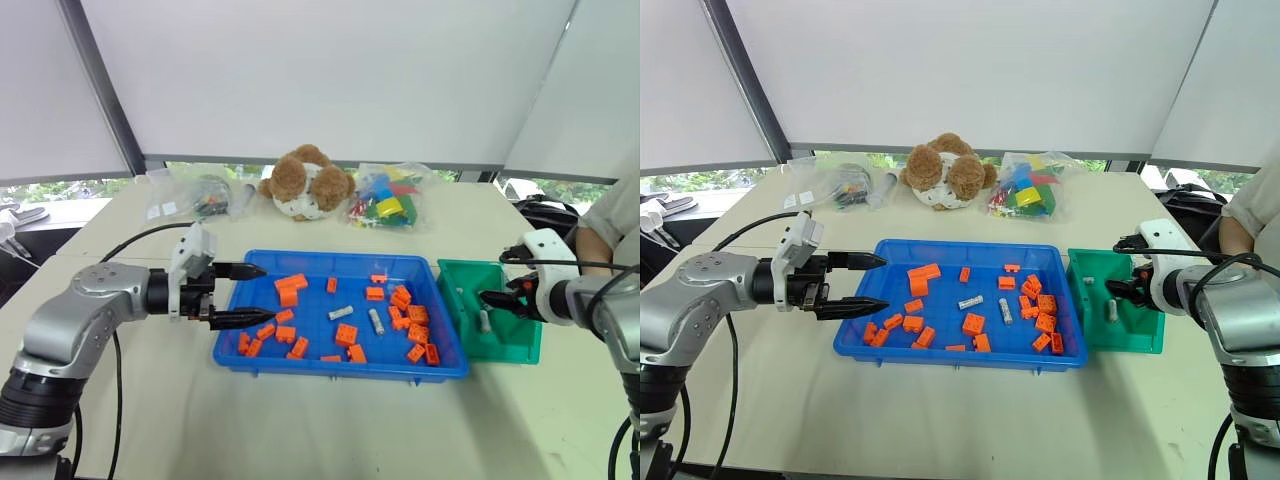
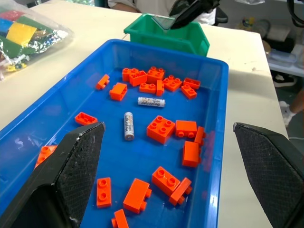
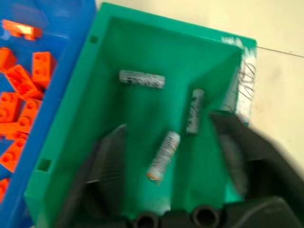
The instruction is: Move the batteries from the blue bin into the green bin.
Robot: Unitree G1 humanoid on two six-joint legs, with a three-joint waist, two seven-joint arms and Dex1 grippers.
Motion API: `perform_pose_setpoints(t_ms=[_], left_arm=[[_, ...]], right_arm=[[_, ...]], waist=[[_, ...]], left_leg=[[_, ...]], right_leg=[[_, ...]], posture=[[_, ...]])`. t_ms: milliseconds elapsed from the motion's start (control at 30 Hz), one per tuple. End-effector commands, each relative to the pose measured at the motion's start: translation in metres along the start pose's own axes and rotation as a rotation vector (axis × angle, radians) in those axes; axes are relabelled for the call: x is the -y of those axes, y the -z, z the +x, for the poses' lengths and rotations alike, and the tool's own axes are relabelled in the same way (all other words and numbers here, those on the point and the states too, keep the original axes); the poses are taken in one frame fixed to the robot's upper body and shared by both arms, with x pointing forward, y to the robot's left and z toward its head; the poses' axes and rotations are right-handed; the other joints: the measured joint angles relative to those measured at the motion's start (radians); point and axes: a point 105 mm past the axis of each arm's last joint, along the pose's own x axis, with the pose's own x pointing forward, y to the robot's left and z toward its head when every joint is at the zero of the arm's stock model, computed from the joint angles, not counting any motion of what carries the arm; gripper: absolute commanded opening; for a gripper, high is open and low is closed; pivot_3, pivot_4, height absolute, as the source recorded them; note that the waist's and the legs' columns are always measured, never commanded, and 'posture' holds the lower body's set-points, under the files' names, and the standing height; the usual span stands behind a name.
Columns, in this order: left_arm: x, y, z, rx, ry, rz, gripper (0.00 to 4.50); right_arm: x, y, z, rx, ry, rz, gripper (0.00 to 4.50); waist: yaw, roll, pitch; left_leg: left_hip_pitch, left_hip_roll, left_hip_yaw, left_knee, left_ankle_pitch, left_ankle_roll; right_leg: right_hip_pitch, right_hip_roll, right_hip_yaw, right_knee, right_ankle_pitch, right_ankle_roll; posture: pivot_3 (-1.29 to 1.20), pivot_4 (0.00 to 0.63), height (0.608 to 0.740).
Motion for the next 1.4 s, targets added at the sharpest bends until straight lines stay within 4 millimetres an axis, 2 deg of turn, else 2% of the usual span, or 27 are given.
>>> perform_pose_setpoints(t_ms=[33,100,133,200,267,500,567,733,900,1267,1367,1400], left_arm=[[0.001,-0.010,-0.003,0.015,0.000,0.043,4.50],[0.001,-0.010,-0.004,0.015,-0.005,0.043,4.50],[0.000,-0.010,-0.004,0.015,-0.007,0.042,4.50],[0.000,-0.011,-0.004,0.015,-0.011,0.044,4.50],[-0.002,-0.011,-0.004,0.011,-0.016,0.050,4.50],[-0.002,-0.013,-0.006,0.011,-0.026,0.056,4.50],[-0.002,-0.014,-0.007,0.011,-0.029,0.057,4.50],[-0.001,-0.016,-0.008,0.011,-0.038,0.062,4.50],[0.000,-0.017,-0.008,0.012,-0.044,0.066,4.50],[0.000,-0.018,-0.010,0.009,-0.060,0.070,4.50],[-0.001,-0.019,-0.010,0.009,-0.063,0.072,4.50],[-0.001,-0.019,-0.010,0.009,-0.064,0.073,4.50]], right_arm=[[-0.006,-0.035,-0.019,0.134,-0.043,-0.069,4.45],[-0.041,-0.055,-0.025,0.211,-0.209,-0.122,4.45],[-0.052,-0.059,-0.026,0.230,-0.259,-0.137,4.45],[-0.091,-0.063,-0.024,0.256,-0.405,-0.234,4.45],[-0.118,-0.061,-0.014,0.249,-0.497,-0.266,4.45],[-0.159,-0.051,0.018,0.226,-0.609,-0.361,4.45],[-0.166,-0.051,0.031,0.230,-0.617,-0.398,4.45],[-0.169,-0.051,0.070,0.196,-0.580,-0.493,4.45],[-0.173,-0.050,0.089,0.180,-0.593,-0.536,4.45],[-0.188,-0.044,0.100,0.150,-0.674,-0.605,4.45],[-0.189,-0.041,0.105,0.137,-0.677,-0.603,3.71],[-0.190,-0.041,0.106,0.134,-0.678,-0.602,3.26]], waist=[[0.000,0.000,0.000],[-0.001,0.000,0.000],[-0.003,0.000,0.000],[-0.003,0.000,0.000],[-0.001,0.000,0.000],[0.006,0.000,0.000],[0.003,0.000,0.000],[-0.001,0.000,0.000],[0.001,0.000,0.000],[-0.001,0.000,0.000],[-0.001,0.000,0.000],[-0.001,0.000,0.000]], left_leg=[[0.000,0.000,0.000,0.000,0.000,0.000],[0.000,0.000,0.000,0.000,0.000,0.000],[0.000,0.000,0.000,0.000,0.000,0.000],[0.000,0.000,-0.001,0.000,0.000,0.000],[0.000,0.000,-0.001,-0.001,0.000,0.000],[-0.001,0.000,0.000,0.003,-0.001,0.002],[-0.001,0.000,-0.001,0.003,-0.001,0.002],[-0.001,0.000,0.000,0.002,0.000,0.000],[-0.001,0.000,0.000,0.002,0.001,-0.002],[-0.001,0.000,0.000,0.002,0.001,-0.002],[-0.001,0.000,0.000,0.002,0.002,-0.003],[-0.001,0.000,0.000,0.002,0.002,-0.003]], right_leg=[[0.000,0.000,0.000,0.000,0.000,0.000],[0.000,0.000,0.000,0.000,0.000,0.000],[0.000,0.000,0.000,0.000,0.000,0.000],[0.000,0.001,0.000,0.000,0.000,0.000],[0.000,0.001,-0.001,0.000,0.000,0.000],[0.000,0.000,-0.001,0.000,0.000,0.000],[0.000,0.000,-0.001,0.000,0.000,0.000],[0.000,0.000,-0.001,0.001,0.000,0.000],[-0.001,0.000,-0.001,0.001,0.000,0.000],[0.000,0.000,-0.001,0.001,0.000,0.000],[0.000,0.000,-0.001,0.001,0.000,0.000],[0.000,0.000,-0.001,0.001,0.000,0.000]], posture=[[0.00,0.150,0.727],[0.00,0.150,0.727],[0.00,0.150,0.727],[0.00,0.150,0.727],[0.00,0.150,0.727],[0.00,0.150,0.727],[0.00,0.150,0.727],[0.00,0.150,0.727],[0.00,0.150,0.727],[0.00,0.150,0.727],[0.00,0.150,0.727],[0.00,0.150,0.727]])
